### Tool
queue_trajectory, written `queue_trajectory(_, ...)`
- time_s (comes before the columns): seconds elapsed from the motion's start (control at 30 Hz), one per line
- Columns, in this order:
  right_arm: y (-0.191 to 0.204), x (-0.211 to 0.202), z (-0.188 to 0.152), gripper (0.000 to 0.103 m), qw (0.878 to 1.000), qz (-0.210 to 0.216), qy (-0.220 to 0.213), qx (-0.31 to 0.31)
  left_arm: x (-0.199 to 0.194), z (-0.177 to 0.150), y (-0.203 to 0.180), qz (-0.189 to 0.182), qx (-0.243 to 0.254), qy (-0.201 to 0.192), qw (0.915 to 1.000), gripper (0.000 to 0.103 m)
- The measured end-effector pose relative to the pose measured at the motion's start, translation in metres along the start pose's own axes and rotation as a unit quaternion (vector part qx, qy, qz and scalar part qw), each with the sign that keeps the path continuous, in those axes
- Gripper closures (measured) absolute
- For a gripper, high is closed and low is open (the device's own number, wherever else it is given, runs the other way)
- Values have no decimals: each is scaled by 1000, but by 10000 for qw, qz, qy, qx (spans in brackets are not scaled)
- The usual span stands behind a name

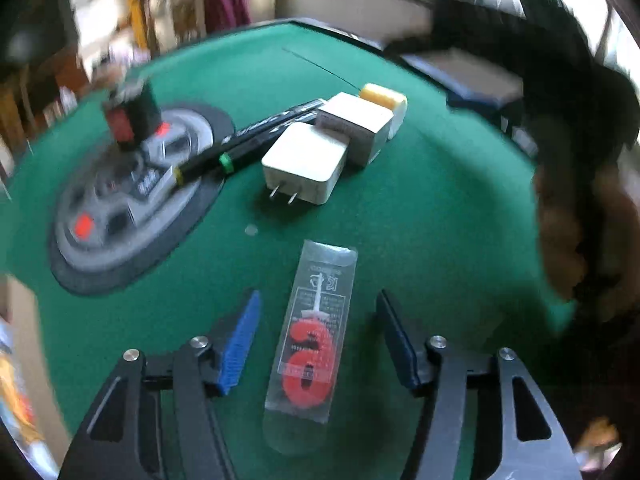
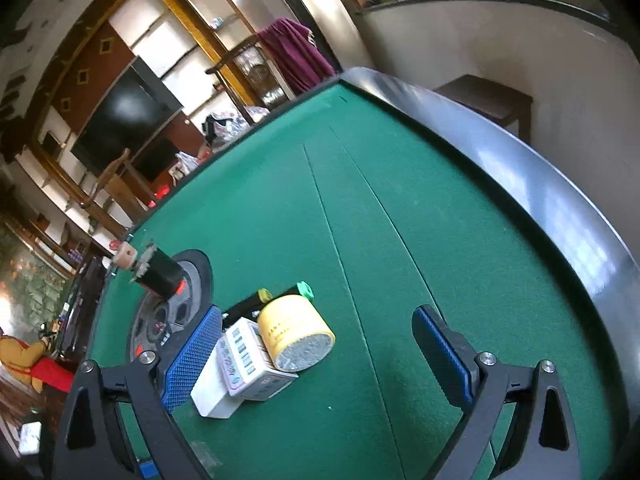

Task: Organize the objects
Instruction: 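Lift the clear bag with left gripper while right grasps the white charger plug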

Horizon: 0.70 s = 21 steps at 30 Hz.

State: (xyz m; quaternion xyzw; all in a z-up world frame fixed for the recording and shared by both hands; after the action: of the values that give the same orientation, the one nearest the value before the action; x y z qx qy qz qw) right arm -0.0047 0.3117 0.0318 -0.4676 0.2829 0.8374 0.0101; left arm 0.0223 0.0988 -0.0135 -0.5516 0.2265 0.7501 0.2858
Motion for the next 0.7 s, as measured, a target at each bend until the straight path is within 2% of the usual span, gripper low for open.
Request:
queue_trajectory(0.03, 1, -2, 0, 5, 10000, 49, -31, -41, -1, -2, -5, 84, 30, -47, 9999, 48)
queue_trajectory(0.07, 4, -3, 0, 5, 9999, 107, -55, -90, -3, -4, -8, -50, 17, -43, 10000, 67)
queue_trajectory(0.1, 6, -4, 0, 5, 9997, 149, -75, -149, -5, -6, -10, -77, 16, -51, 10000, 77)
queue_trajectory(0.17, 12, -4, -2, 5, 9995, 109, -96, -286, -9, -14, -16, 61, 98, -49, 9999, 77)
queue_trajectory(0.23, 17, -4, -3, 5, 9990, 125, -93, -414, -17, -32, -10, -102, 28, -43, 9999, 77)
queue_trajectory(0.37, 28, -7, -7, 5, 9974, 190, -160, -679, -37, -56, 1, -393, -469, -310, 9976, 76)
queue_trajectory(0.57, 47, 2, -20, 5, 9934, 390, 58, -1076, -87, -102, 25, -840, -1210, -1096, 9830, 76)
queue_trajectory(0.7, 60, 11, -35, 5, 9911, 57, 234, -1311, -92, -113, 38, -932, -1460, -1201, 9775, 76)
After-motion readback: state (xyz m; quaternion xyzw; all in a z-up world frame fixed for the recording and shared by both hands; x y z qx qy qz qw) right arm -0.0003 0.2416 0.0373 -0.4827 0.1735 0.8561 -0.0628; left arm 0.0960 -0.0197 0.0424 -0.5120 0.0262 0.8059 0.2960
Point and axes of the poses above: each gripper's, at about its wrist camera, not at the fingertips, and x roughly the way its jaws point, y to its left, z to its top, the point moved 2 cm from there along x, roughly the way its jaws point, and after that the axes turned 15 degrees about y, right-handed, at the moved point
